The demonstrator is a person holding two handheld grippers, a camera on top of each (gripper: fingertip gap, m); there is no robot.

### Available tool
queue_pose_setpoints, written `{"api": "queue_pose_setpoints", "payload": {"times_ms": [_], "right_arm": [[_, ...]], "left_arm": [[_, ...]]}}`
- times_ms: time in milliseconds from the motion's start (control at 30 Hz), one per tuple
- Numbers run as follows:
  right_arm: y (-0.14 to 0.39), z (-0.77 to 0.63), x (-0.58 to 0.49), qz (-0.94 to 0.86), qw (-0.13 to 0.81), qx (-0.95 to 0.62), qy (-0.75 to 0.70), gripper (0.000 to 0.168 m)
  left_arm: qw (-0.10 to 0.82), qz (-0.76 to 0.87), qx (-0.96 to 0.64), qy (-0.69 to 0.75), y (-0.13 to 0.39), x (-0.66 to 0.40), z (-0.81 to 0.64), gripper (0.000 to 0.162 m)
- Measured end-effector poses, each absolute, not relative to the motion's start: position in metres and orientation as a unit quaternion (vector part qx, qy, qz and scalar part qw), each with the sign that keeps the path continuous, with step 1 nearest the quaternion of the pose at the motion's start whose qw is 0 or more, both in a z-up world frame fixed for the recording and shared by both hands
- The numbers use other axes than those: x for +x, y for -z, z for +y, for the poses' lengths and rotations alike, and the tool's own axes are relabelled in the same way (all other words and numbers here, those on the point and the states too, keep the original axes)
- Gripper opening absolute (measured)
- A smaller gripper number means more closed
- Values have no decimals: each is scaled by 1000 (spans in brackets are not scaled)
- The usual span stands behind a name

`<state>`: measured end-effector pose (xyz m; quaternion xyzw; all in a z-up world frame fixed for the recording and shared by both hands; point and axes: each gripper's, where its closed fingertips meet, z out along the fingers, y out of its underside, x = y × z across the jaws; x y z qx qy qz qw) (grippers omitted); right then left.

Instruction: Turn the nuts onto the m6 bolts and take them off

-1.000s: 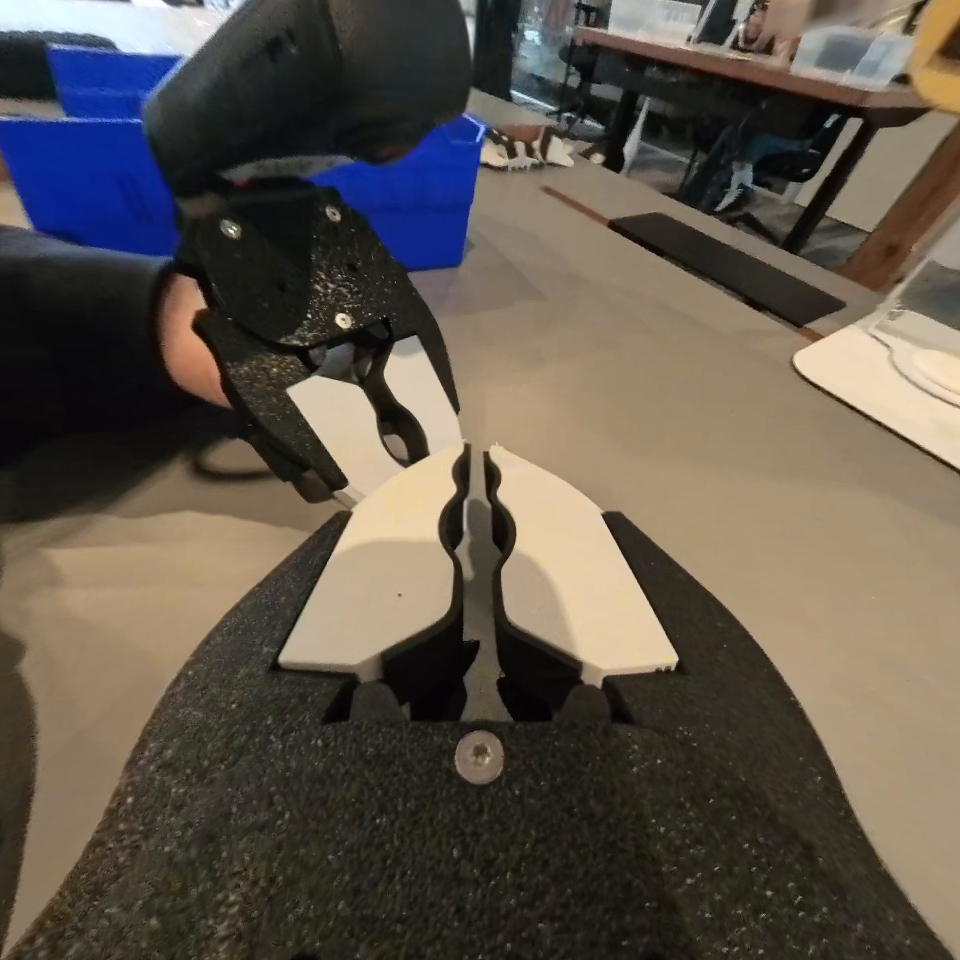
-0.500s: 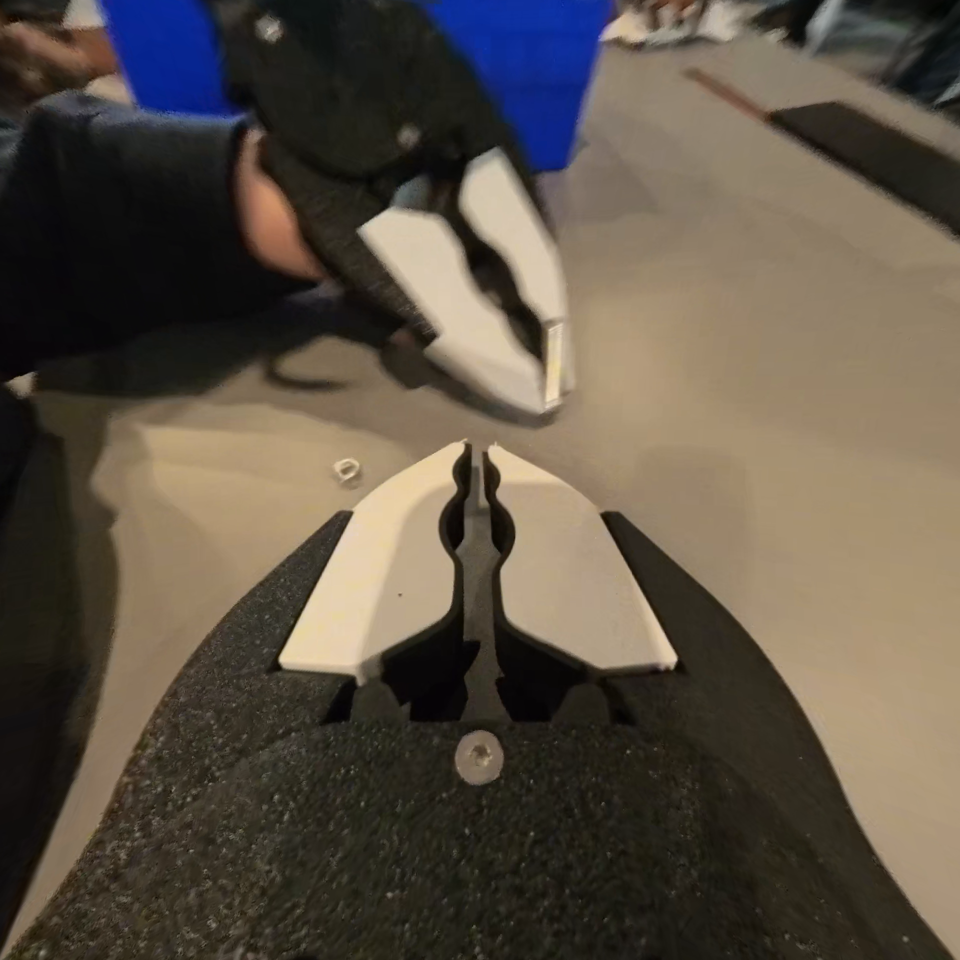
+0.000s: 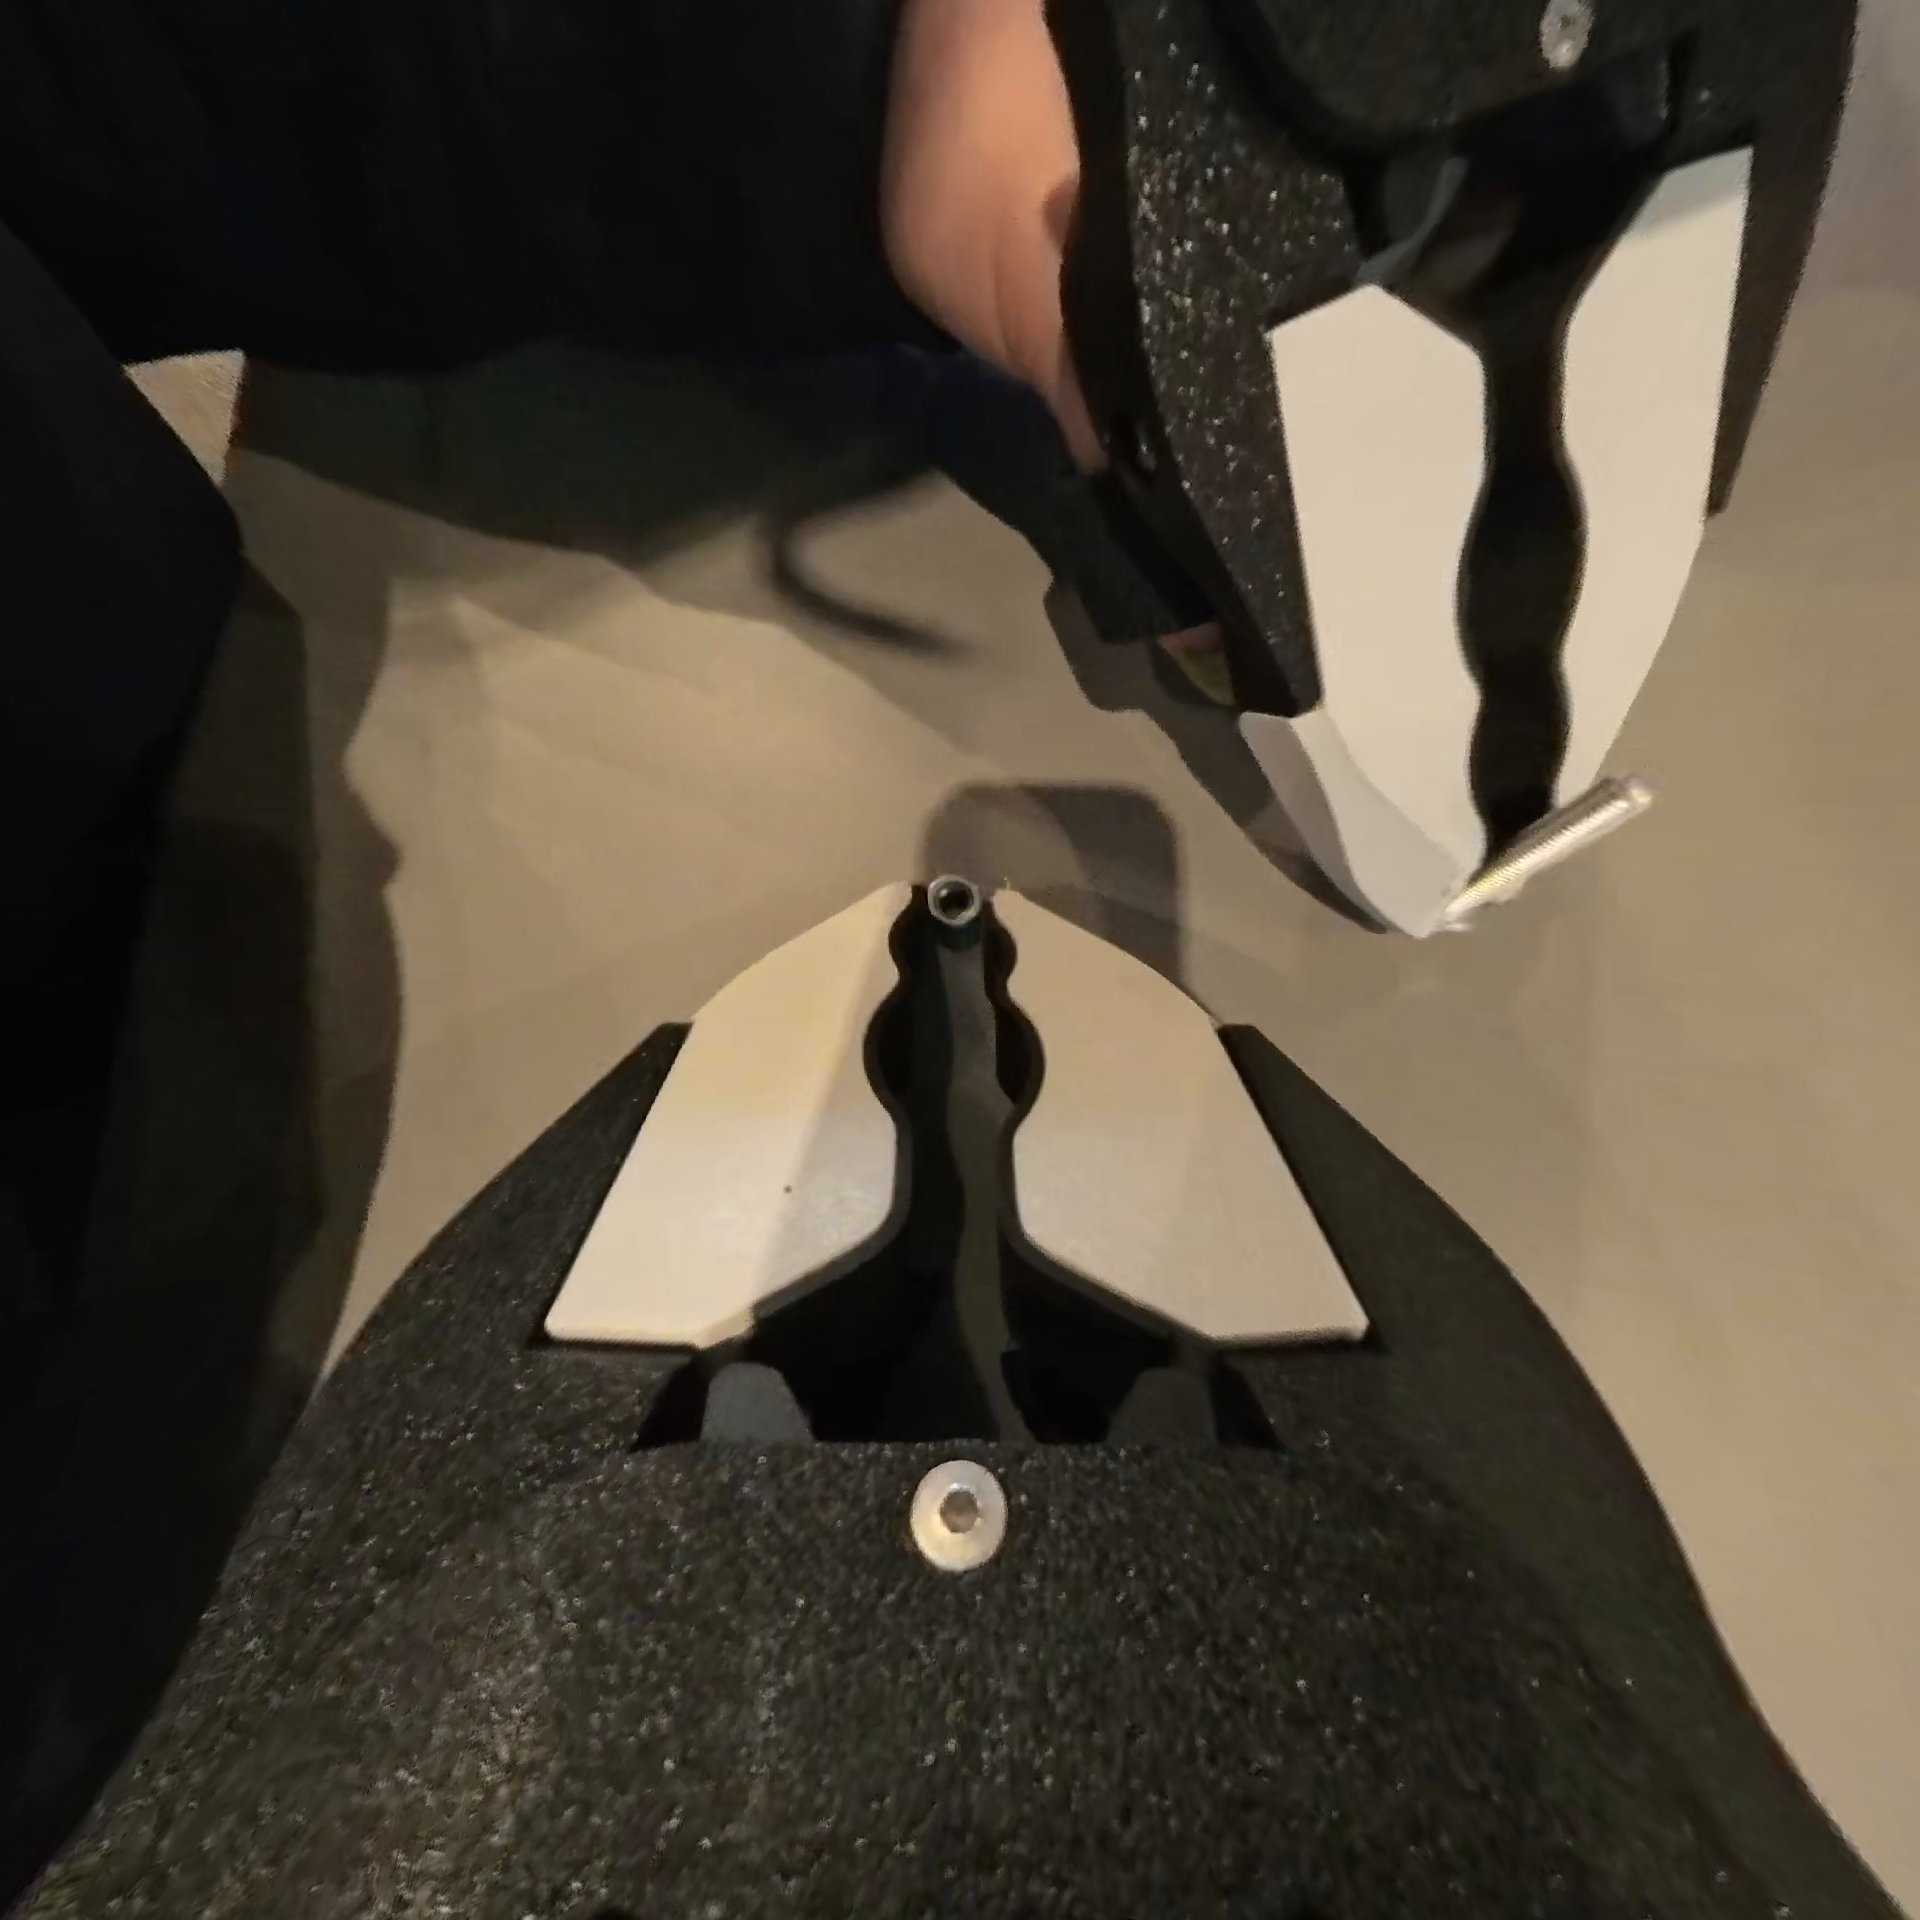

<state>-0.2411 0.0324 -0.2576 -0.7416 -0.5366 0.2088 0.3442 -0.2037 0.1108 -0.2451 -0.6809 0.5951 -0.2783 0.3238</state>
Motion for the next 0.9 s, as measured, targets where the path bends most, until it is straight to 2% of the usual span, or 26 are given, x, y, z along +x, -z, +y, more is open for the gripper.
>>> {"api": "queue_pose_setpoints", "payload": {"times_ms": [267,600,900], "right_arm": [[192,73,-193,-423,478,-749,-175,10],[212,85,-198,-460,423,-772,-117,10],[215,87,-199,-463,377,-793,-124,10]], "left_arm": [[293,624,-663,292,253,-194,90,9],[288,633,-663,276,257,-193,88,9],[290,636,-663,270,257,-193,87,9]]}}
